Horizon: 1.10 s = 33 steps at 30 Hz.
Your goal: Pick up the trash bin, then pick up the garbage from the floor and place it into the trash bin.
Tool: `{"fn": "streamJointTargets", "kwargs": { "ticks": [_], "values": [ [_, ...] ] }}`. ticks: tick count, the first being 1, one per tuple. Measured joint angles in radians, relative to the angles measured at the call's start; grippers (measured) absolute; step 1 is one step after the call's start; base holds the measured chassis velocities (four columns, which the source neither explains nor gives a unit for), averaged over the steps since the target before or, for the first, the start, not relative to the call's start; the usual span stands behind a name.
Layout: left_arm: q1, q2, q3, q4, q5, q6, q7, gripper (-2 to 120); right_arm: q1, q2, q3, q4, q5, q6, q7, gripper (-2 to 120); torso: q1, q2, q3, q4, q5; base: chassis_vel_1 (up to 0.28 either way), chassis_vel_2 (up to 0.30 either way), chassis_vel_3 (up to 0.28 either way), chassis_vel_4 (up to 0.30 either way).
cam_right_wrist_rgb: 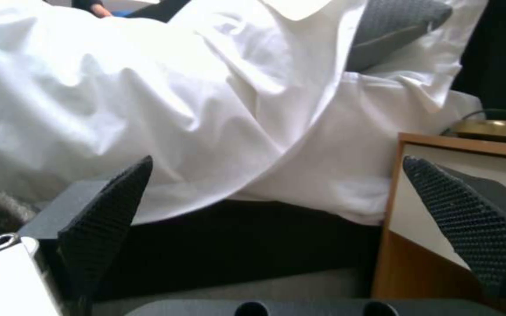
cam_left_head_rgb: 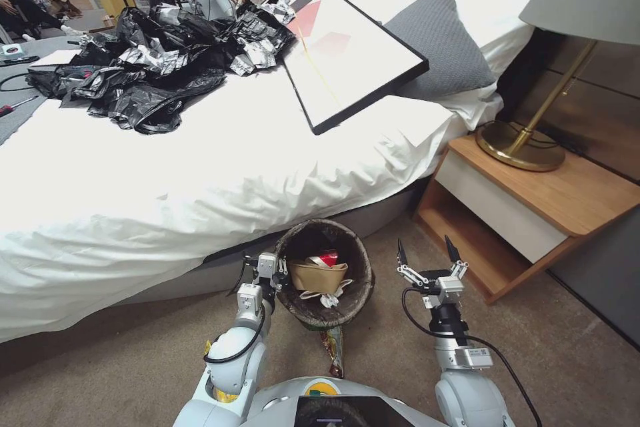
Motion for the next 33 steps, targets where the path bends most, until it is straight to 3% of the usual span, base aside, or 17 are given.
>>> {"fn": "streamJointTargets", "kwargs": {
  "ticks": [33],
  "values": [
    [0.0,0.0,0.001,0.0,-0.001,0.0,0.001,9,0.043,0.001,-0.003,-0.028,0.002,0.002,-0.019,100,0.0,0.0,0.0,0.0001,0.0,0.044,0.042,0.046,0.041]
  ]
}}
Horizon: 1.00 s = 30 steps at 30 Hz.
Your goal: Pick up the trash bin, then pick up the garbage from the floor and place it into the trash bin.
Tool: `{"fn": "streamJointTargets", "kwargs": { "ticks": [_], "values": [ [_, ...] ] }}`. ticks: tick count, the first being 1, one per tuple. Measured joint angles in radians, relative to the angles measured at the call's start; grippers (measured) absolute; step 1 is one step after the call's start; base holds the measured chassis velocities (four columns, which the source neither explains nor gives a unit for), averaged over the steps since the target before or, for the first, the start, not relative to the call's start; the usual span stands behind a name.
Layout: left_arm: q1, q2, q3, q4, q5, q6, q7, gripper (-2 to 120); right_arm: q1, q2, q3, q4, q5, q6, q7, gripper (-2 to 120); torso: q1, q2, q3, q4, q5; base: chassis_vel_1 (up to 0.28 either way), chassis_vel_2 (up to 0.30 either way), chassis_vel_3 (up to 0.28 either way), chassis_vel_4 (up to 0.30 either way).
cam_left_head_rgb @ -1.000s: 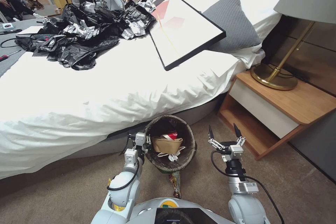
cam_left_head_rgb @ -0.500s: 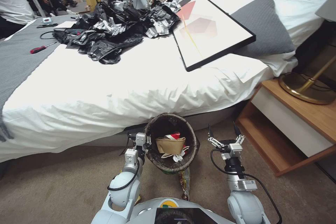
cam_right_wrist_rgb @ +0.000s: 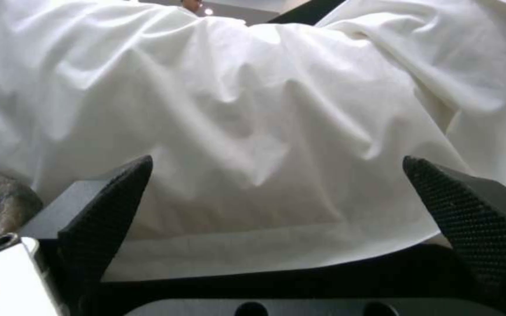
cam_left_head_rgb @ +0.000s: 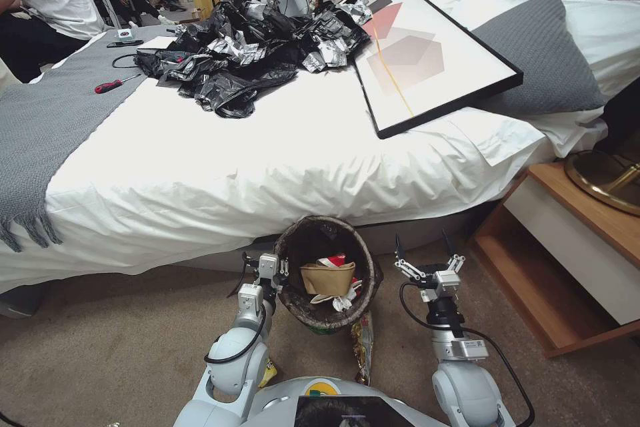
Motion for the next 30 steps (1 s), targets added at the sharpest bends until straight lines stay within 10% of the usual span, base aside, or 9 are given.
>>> {"fn": "streamJointTargets", "kwargs": {
  "ticks": [30],
  "values": [
    [-0.001,0.0,-0.004,0.0,0.004,-0.002,-0.007,0,0.017,0.006,0.0,-0.019,-0.013,0.019,-0.009,100,0.0,0.0,0.0,-0.0002,0.0005,0.105,-0.098,-0.096,0.111]
  ]
}}
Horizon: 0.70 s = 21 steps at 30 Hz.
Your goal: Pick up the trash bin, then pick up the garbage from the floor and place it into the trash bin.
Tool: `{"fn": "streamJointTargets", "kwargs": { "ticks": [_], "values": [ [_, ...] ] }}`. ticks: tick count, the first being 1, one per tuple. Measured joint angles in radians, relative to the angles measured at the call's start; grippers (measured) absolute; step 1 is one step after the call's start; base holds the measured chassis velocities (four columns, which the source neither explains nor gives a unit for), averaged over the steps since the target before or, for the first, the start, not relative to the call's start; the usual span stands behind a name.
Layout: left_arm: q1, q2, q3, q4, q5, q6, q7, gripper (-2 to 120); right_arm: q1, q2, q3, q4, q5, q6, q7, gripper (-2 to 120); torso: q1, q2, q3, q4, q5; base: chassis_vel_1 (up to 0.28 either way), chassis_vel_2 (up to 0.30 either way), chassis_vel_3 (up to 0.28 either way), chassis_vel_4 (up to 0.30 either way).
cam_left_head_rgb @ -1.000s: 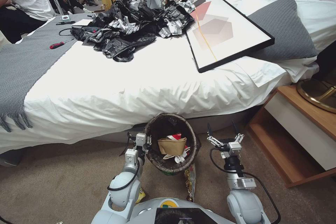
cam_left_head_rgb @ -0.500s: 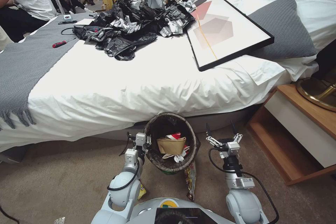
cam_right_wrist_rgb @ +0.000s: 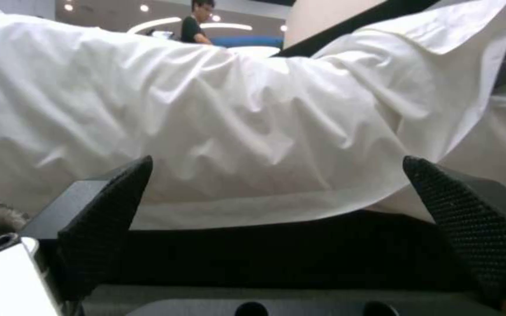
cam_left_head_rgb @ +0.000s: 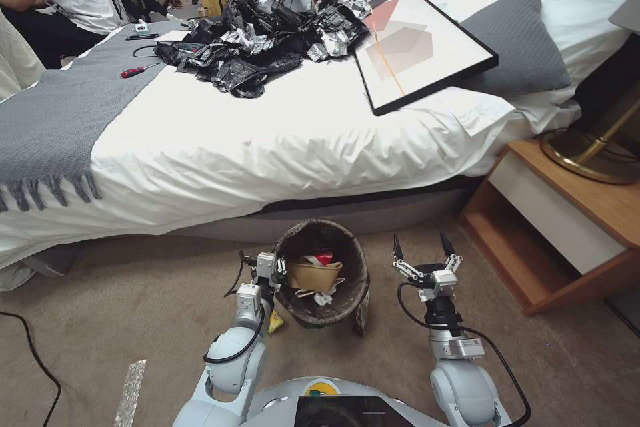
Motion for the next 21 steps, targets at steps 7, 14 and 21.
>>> {"fn": "streamJointTargets", "kwargs": {
  "ticks": [7,14,21],
  "values": [
    [0.0,0.0,0.001,0.0,-0.001,0.0,0.002,0,0.022,0.0,0.005,-0.011,-0.011,0.019,0.005,100,0.0,0.0,0.0,0.0003,-0.0003,0.059,-0.051,-0.048,0.06],
    [0.001,0.0,0.001,0.0,-0.002,0.0,0.003,0,0.037,-0.003,0.009,-0.014,-0.023,0.026,0.01,100,0.0,0.0,0.0,0.0003,-0.0003,-0.003,0.004,0.005,-0.008],
    [0.001,0.0,0.002,0.0,-0.002,0.0,0.004,0,0.044,-0.008,0.009,-0.015,-0.049,0.026,0.013,100,0.0,0.0,0.0,0.0001,-0.0003,0.0,0.0,0.0,0.0]
  ]
}}
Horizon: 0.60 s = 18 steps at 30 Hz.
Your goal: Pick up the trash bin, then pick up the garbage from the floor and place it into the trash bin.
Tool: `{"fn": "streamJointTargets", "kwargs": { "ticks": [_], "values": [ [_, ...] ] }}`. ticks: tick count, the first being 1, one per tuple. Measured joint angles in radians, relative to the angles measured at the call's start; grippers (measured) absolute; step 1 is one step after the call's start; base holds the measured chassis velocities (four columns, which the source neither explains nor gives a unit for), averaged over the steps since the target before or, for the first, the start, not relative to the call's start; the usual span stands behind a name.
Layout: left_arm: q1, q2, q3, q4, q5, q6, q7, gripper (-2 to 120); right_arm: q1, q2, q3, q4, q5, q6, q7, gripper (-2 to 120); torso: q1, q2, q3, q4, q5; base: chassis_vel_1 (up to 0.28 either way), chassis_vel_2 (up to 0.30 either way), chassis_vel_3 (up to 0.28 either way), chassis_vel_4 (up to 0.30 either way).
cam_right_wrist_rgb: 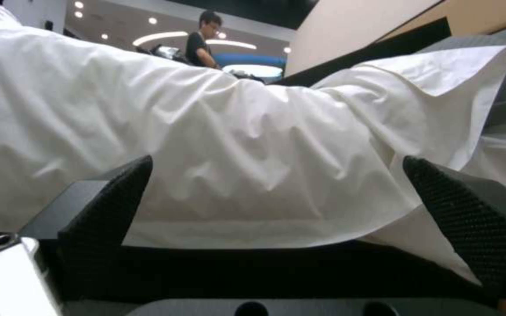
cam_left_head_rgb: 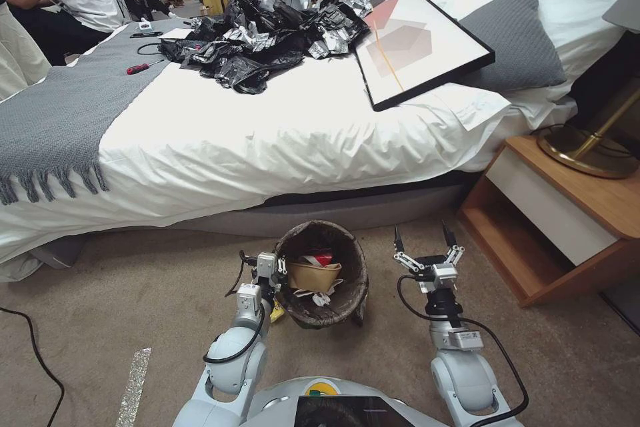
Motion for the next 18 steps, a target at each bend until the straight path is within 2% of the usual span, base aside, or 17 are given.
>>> {"fn": "streamJointTargets", "kwargs": {
  "ticks": [7,9,10,11,12,14,16,18],
  "values": [
    [0.0,0.0,0.0,0.0,0.0,0.0,0.0,0,0.029,-0.022,-0.01,0.019,-0.011,-0.055,0.017,100,0.0,0.0,0.0,0.0001,0.0,0.0,0.0,0.0,0.0],
    [0.0,0.0,0.0,0.0,0.0,0.0,0.001,0,0.042,-0.034,-0.016,0.034,0.01,-0.104,0.021,100,0.0,0.0,0.0,0.0001,0.0,0.0,0.0,0.0,0.0],
    [0.0,0.0,0.001,0.0,-0.001,0.001,0.001,0,0.053,-0.046,-0.023,0.051,0.034,-0.165,0.03,100,0.0,0.0,0.0,0.0001,0.0,0.0,0.0,0.0,0.0],
    [0.0,0.0,0.001,0.0,-0.001,0.001,0.001,0,0.053,-0.046,-0.023,0.051,0.034,-0.165,0.03,100,0.0,0.0,0.0,0.0001,0.0,0.0,0.0,0.0,0.0],
    [0.0,0.0,0.001,0.0,-0.001,0.001,0.001,0,0.058,-0.054,-0.026,0.061,0.05,-0.207,0.031,100,0.0,0.0,0.0,0.0003,0.0,0.0,0.0,0.0,0.0],
    [0.0,0.0,0.001,0.0,-0.001,0.001,0.001,0,0.062,-0.075,-0.037,0.092,0.117,-0.328,0.029,100,0.0,0.0,0.0,0.0001,0.0,0.0,0.0,0.0,0.0],
    [0.0,0.0,0.001,0.0,-0.001,0.001,0.001,0,0.063,-0.082,-0.041,0.099,0.14,-0.359,0.029,100,0.0,0.0,0.0,0.0,-0.0001,0.0,0.0,0.0,0.0],
    [0.0,0.0,0.001,0.0,-0.001,0.001,0.001,0,0.082,-0.115,-0.065,0.105,0.236,-0.503,0.033,100,0.0,0.0,0.0,0.0,-0.0002,0.0,0.0,0.0,0.0]
  ]
}}
